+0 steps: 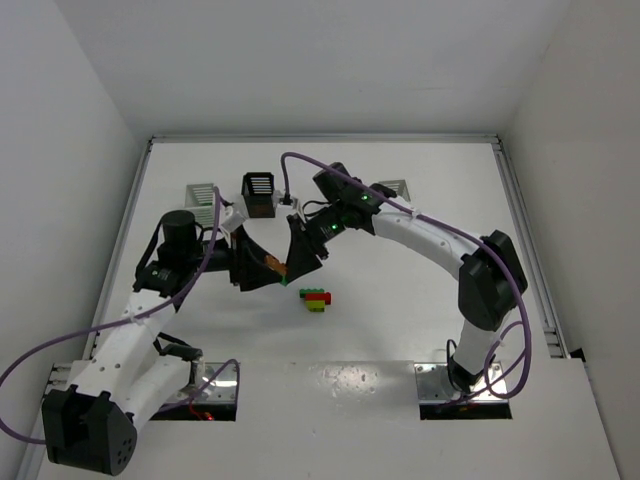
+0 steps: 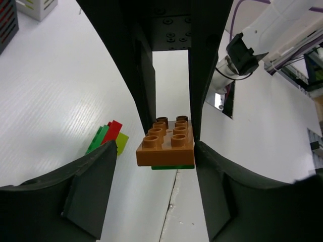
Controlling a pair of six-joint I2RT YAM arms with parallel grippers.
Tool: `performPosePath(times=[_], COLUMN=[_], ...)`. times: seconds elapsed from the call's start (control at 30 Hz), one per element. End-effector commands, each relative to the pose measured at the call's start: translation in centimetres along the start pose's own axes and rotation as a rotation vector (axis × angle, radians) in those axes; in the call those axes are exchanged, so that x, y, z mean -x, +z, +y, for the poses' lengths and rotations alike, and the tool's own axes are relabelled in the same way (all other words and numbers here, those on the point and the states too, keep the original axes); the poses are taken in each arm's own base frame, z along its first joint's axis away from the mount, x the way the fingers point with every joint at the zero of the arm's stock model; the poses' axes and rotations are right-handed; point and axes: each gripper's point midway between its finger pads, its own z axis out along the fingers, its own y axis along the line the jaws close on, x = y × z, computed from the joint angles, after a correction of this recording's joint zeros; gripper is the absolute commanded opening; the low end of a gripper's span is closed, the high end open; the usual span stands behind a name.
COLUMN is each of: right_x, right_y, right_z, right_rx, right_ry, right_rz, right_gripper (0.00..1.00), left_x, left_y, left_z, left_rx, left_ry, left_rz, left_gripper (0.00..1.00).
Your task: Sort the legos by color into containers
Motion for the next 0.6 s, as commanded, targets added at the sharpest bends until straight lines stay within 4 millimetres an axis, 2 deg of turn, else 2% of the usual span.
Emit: performPosePath(times=[0.0,0.13,0.23,0.4,0.57], right_x=[2.7,3.4,3.6,4.0,4.6], right_y=[-0.4,-0.8,-0.8,-1.1,-2.3], right_z=[2.1,2.0,2.0,1.7,0.9], right_rx=[0.044,0.045,0.045,0.037,0.000], right_ry=[-0.082,-0.070,-0.068,-0.063,-0.061], right_rz=[-0.062,-0.086,-0.090,-0.106,-0.131], right_gripper=[0.00,0.00,0.00,0.00,0.00], left_x=[0.3,0.2,-0.1,-0.1,-0.6], left_y=[0.3,0.2,0.3,0.3,0.2], left_z=[-0.9,-1.3,-1.2,-1.2,-1.3], left_rx=[-0.067,-0.087,-0.087,-0.087,-0.087], left_ry=[0.012,0.013,0.004,0.013,0.015], left_rz=[-0.003,-0.001,0.003,0.002,0.002], left_gripper=[0.66,0.53,0.48,0.25,0.16])
